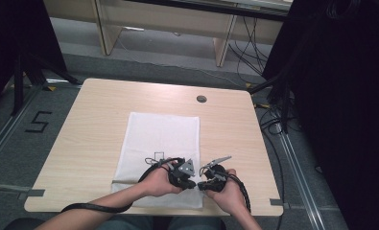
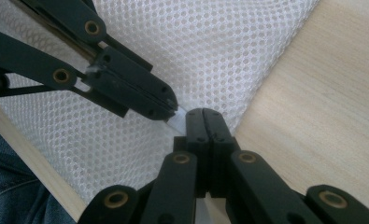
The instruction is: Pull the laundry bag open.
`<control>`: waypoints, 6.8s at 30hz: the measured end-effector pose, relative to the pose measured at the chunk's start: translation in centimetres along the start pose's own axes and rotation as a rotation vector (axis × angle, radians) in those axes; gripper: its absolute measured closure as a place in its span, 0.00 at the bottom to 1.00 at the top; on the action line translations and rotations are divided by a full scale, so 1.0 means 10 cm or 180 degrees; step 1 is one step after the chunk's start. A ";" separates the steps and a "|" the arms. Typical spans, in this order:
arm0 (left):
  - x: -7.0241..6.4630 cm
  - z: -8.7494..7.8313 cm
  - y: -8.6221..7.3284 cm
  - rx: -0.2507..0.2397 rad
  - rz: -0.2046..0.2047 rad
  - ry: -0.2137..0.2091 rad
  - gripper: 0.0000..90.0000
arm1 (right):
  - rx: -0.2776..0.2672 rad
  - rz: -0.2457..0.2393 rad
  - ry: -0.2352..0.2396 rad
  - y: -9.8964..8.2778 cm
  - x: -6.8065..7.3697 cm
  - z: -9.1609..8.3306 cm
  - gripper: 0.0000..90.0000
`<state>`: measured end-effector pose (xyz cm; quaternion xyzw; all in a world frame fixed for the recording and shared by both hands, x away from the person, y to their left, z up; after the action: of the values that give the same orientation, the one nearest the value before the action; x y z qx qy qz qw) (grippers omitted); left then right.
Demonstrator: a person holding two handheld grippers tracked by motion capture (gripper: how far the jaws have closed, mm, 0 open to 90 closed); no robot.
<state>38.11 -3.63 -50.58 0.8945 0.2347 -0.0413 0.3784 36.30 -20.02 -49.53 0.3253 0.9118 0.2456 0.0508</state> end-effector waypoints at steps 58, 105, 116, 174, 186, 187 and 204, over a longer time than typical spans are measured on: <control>-0.04 -0.03 0.00 0.0086 0.0212 0.0110 0.92 | 0.0183 -0.0158 -0.0120 0.06 0.06 0.01 1.00; -0.02 -0.15 -0.06 0.0078 0.0186 0.0105 0.92 | 0.0222 -0.0071 -0.0115 0.06 0.07 0.01 1.00; -0.02 -0.18 -0.07 0.0062 0.0207 0.0097 0.92 | 0.0185 -0.0098 -0.0090 0.06 0.06 0.01 1.00; -0.02 -0.32 -0.09 0.0053 0.0263 0.0113 0.92 | 0.0198 -0.0102 -0.0097 0.06 0.06 0.01 1.00; -0.02 -0.33 -0.10 0.0062 0.0289 0.0109 0.92 | 0.0199 -0.0104 -0.0097 0.06 0.06 0.01 1.00; -0.02 -0.33 -0.10 0.0062 0.0288 0.0107 0.92 | 0.0200 -0.0103 -0.0098 0.06 0.06 0.01 1.00; -0.02 -0.35 -0.12 0.0057 0.0273 0.0115 0.92 | 0.0197 -0.0107 -0.0099 0.06 0.06 0.01 1.00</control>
<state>37.08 -0.54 -48.79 0.9076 0.2025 -0.0110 0.3675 36.23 -19.22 -49.30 0.3151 0.9234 0.2113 0.0590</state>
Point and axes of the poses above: each handheld gripper's, and its own axes: z roughly forward along the jaws, y roughly out of its top, x roughly to its left, the point moved 1 cm from there along z, roughly forward along the jaws, and after that the axes turned 15 degrees about -z, right-handed, at the moved point
